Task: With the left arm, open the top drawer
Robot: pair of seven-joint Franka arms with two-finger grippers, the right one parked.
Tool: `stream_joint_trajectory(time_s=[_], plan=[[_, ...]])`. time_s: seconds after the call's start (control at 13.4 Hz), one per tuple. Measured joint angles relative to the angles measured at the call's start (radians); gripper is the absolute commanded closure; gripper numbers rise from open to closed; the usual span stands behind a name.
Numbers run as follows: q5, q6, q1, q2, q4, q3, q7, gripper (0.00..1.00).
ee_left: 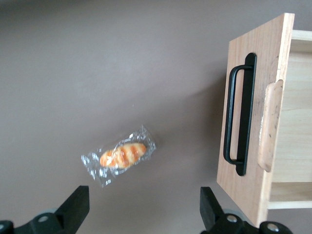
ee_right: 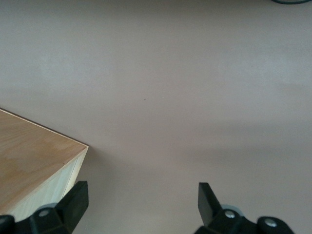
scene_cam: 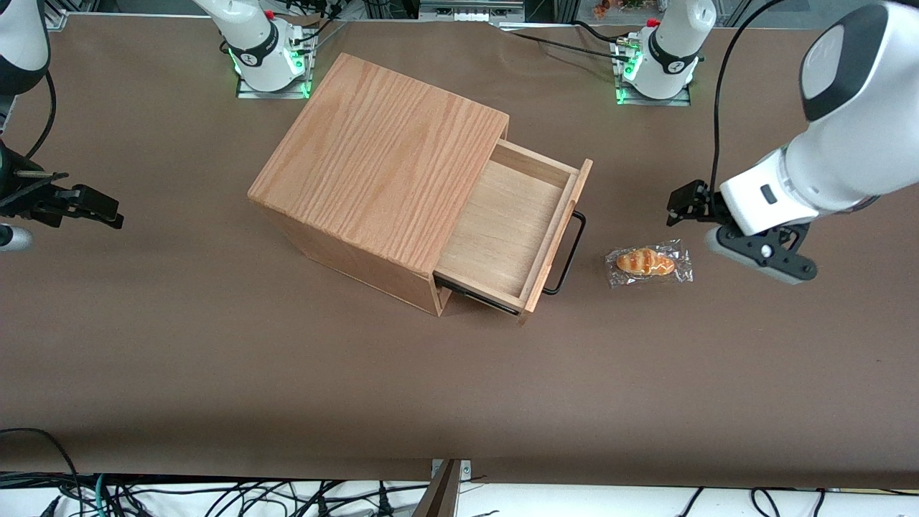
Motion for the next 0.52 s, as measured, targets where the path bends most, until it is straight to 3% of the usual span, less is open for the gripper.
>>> stream_joint_trajectory(time_s=[0.22, 0.52], plan=[[0.046, -0.082, 0.007, -0.048, -0.001, 0.003, -0.059, 0.0], [0.046, -0.086, 0.11, -0.101, -0.043, 0.006, -0.063, 0.0]])
